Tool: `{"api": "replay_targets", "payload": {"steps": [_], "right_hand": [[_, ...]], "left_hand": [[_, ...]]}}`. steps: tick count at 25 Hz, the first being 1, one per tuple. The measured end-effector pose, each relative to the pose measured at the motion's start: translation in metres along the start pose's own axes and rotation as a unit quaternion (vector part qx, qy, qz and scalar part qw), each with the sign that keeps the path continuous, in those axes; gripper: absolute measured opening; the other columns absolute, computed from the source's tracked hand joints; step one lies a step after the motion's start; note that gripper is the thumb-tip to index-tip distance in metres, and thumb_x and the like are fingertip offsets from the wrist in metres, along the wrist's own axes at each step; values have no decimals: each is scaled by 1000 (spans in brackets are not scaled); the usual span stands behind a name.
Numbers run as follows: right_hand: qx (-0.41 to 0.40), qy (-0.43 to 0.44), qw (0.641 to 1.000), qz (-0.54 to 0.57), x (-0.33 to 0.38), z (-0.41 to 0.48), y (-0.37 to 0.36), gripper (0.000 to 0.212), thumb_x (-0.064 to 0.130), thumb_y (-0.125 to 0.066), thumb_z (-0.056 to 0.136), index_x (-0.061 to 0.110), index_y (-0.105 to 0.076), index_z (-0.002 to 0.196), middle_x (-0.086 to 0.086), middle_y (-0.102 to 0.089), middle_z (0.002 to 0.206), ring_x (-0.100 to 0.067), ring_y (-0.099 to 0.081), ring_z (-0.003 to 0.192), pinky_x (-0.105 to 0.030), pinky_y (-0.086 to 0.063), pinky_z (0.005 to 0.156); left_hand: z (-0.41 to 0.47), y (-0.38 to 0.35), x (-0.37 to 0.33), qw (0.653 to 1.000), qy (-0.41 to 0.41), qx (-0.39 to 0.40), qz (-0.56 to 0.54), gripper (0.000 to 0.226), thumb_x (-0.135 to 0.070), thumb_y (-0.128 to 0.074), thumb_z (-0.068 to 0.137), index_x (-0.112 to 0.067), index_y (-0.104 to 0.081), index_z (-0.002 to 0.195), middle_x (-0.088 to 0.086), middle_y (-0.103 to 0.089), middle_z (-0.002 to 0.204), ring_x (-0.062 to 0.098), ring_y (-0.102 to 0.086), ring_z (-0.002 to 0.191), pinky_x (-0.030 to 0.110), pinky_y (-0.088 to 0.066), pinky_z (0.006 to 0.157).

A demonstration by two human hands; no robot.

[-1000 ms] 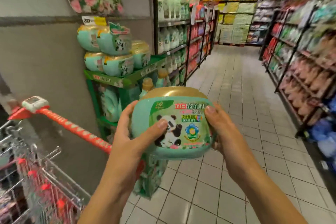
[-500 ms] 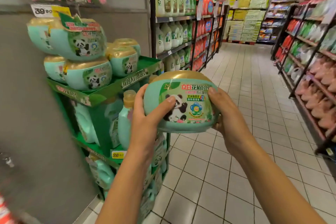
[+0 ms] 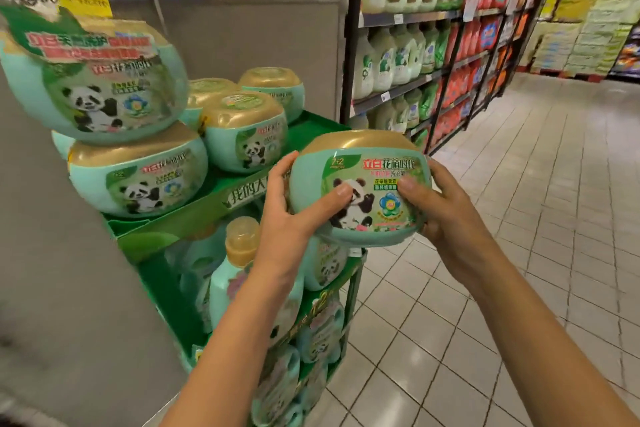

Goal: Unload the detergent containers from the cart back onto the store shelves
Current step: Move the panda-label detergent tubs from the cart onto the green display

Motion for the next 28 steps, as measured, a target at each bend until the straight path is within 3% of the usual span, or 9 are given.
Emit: {"api": "replay_targets", "payload": {"steps": [6, 12, 16, 20, 23, 26, 28], "right_hand": [[128, 9, 992, 17, -36, 146, 33, 80, 26, -90, 55, 26, -54, 127, -7, -70, 113, -26, -69, 103, -34, -58, 77], [223, 41, 974, 27, -48, 263, 40, 79, 25, -89, 56, 32, -52, 126, 0, -71, 109, -22, -69, 101, -30, -58, 74], [302, 48, 951, 46, -50, 308, 33, 94, 22, -84, 59, 41, -38, 139, 5, -66, 120, -23, -67, 108, -33, -58, 77], [312, 75, 945, 69, -51, 331, 19, 91, 22, -85, 58, 29, -43, 139, -2, -62, 127, -25, -63, 114, -35, -58, 79], [307, 78, 943, 104, -59, 337, 12, 92, 19, -83, 57, 24, -44, 140, -9, -60, 128, -29, -61, 115, -38, -58, 80], [289, 89, 946, 117, -64, 340, 9, 92, 16, -86, 56, 22, -46, 138, -7, -62, 126, -28, -63, 112, -36, -58, 78], [242, 109, 958, 109, -66, 344, 9, 94, 20, -89, 55, 21, -45, 138, -4, -61, 127, -23, -64, 112, -33, -58, 80]], "left_hand": [[97, -13, 38, 992, -20, -91, 80, 91, -42, -88, 51, -38, -45, 131, 2, -59, 129, 11, -65, 109, 25, -56, 77], [160, -22, 46, 966, -51, -185, 176, 91, -50, -86, 50, -46, -44, 131, -5, -56, 132, 6, -61, 113, 30, -57, 86], [187, -22, 38, 937, -65, -207, 275, 98, -56, -83, 53, -45, -39, 140, -20, -56, 131, -4, -55, 118, 25, -53, 94], [202, -16, 19, 911, -71, -204, 351, 104, -59, -83, 54, -43, -34, 144, -23, -58, 131, -5, -55, 119, 29, -51, 99], [199, -18, 6, 869, -114, -227, 425, 98, -63, -80, 52, -43, -39, 139, -19, -62, 123, -1, -60, 112, 28, -55, 90], [183, -13, -13, 794, -214, -285, 493, 66, -63, -74, 63, -34, -58, 121, -20, -64, 110, 0, -63, 102, 24, -56, 79], [172, 4, -28, 736, -264, -313, 540, 52, -53, -73, 72, -27, -63, 116, -19, -63, 111, 0, -60, 105, 27, -52, 88]]}}
Point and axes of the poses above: each hand's wrist, its own z-axis towards the middle knuckle, its own y-axis out of the back of the hand, x = y × z, the point moved 4 cm from there along z, towards the middle knuckle
